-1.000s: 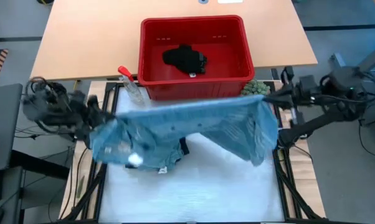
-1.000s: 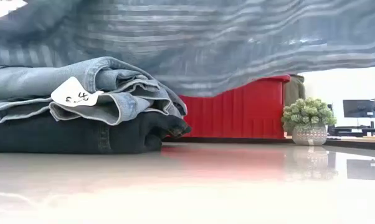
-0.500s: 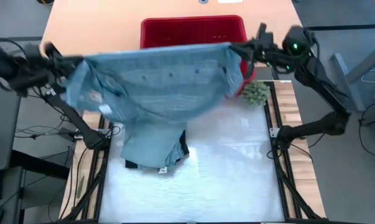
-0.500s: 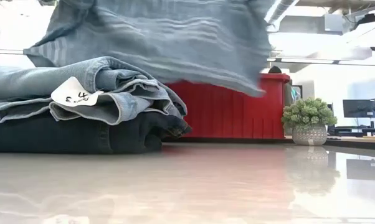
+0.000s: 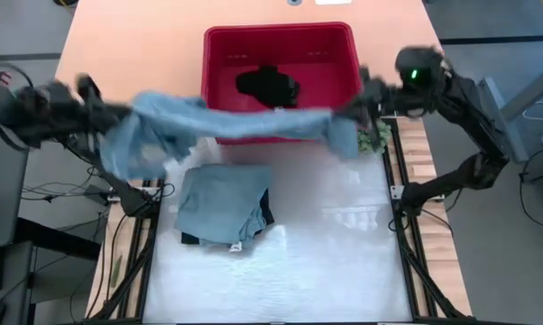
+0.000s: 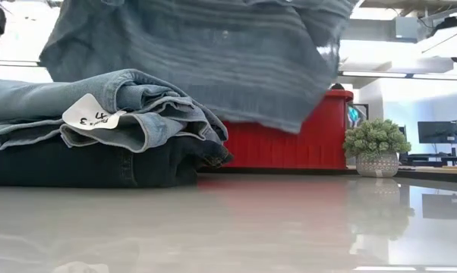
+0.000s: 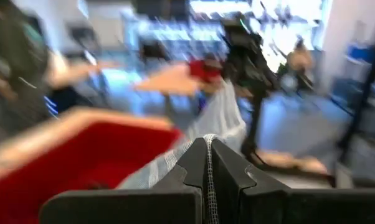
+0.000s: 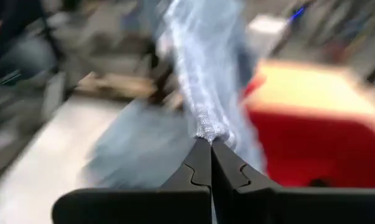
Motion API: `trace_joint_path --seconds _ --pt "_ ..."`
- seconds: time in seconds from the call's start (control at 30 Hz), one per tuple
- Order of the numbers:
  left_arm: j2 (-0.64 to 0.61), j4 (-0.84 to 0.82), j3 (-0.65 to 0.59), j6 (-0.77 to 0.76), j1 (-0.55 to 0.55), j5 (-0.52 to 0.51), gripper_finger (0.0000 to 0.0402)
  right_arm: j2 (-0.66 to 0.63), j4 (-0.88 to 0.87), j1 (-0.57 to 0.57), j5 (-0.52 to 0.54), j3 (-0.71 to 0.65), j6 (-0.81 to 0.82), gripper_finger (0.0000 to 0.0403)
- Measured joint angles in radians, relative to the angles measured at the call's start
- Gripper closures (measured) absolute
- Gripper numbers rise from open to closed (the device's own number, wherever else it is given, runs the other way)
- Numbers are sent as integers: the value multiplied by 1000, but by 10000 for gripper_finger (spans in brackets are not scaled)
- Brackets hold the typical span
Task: Fold Laundry from Bin
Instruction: Fold the light blue polo shirt
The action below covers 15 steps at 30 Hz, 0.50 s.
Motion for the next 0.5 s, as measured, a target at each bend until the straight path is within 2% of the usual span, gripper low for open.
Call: trace_joint_path --seconds 0.13,0.23,0.37,0.5 --pt "50 -399 -94 -568 0 176 401 -67 -112 155 0 -143 91 386" --pt "96 -496 -238 -889 0 378 401 -135 -100 319 19 -329 223 386" --pt "154 -312 -460 -1022 0 638 401 -216 -11 565 124 -596 455 386" --pt "261 -2 -657 -1043 0 843 401 -237 225 809 226 -838 693 386"
